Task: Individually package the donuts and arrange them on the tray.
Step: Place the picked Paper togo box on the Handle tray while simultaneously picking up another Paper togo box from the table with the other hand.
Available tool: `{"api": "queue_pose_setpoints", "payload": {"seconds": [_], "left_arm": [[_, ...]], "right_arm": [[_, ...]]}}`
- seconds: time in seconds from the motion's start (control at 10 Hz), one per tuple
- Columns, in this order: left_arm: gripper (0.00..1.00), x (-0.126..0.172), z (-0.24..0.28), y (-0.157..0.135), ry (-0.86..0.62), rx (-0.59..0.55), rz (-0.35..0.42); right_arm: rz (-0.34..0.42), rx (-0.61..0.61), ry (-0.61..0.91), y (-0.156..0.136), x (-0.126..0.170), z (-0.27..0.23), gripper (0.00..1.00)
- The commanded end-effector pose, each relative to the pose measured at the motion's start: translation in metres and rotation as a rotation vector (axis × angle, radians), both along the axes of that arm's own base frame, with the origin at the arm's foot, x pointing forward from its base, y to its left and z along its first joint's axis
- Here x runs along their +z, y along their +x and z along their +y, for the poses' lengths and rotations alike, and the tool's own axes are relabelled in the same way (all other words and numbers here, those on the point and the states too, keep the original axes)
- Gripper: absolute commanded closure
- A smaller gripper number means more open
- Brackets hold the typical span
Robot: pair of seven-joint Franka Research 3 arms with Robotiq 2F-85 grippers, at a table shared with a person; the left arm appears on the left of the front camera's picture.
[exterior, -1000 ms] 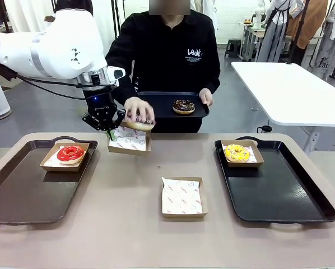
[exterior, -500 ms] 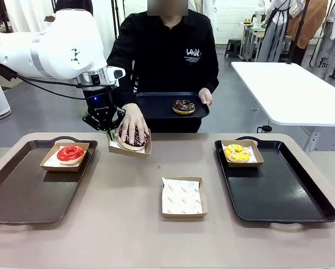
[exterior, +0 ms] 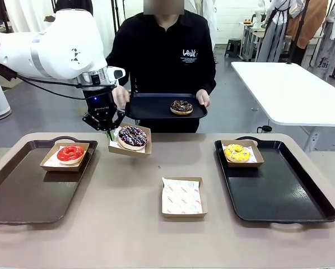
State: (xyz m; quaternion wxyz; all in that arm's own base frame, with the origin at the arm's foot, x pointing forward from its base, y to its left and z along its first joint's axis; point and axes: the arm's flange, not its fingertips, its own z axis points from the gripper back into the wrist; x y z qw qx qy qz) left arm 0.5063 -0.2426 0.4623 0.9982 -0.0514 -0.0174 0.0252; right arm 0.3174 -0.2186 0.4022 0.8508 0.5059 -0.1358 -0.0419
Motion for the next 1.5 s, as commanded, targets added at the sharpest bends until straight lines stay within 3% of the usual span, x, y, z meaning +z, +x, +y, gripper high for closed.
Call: {"api": "queue_pose_setpoints", "payload": {"seconds": [0.0,0.9,1.1,1.4], "left_arm": [[1.0,0.001,-0.001,0.0,0.0,0.009,-0.002],[0.99,0.0,0.0,0.0,0.0,0.0,0.0],[0.99,0.022,0.015,-0.019,0.0,-0.151,-0.027],[0.99,0.056,0.082,-0.032,-0.049,-0.228,0.037]], "right_arm": [[-0.005,-0.003,0.005,-0.001,0.003,0.001,0.0],[0.0,0.0,0.0,0.0,0.0,0.0,0.0],[0.023,0.11,-0.187,0.002,0.026,0.04,0.0],[0.138,0.25,-0.28,0.027,0.069,0.119,0.0]]}}
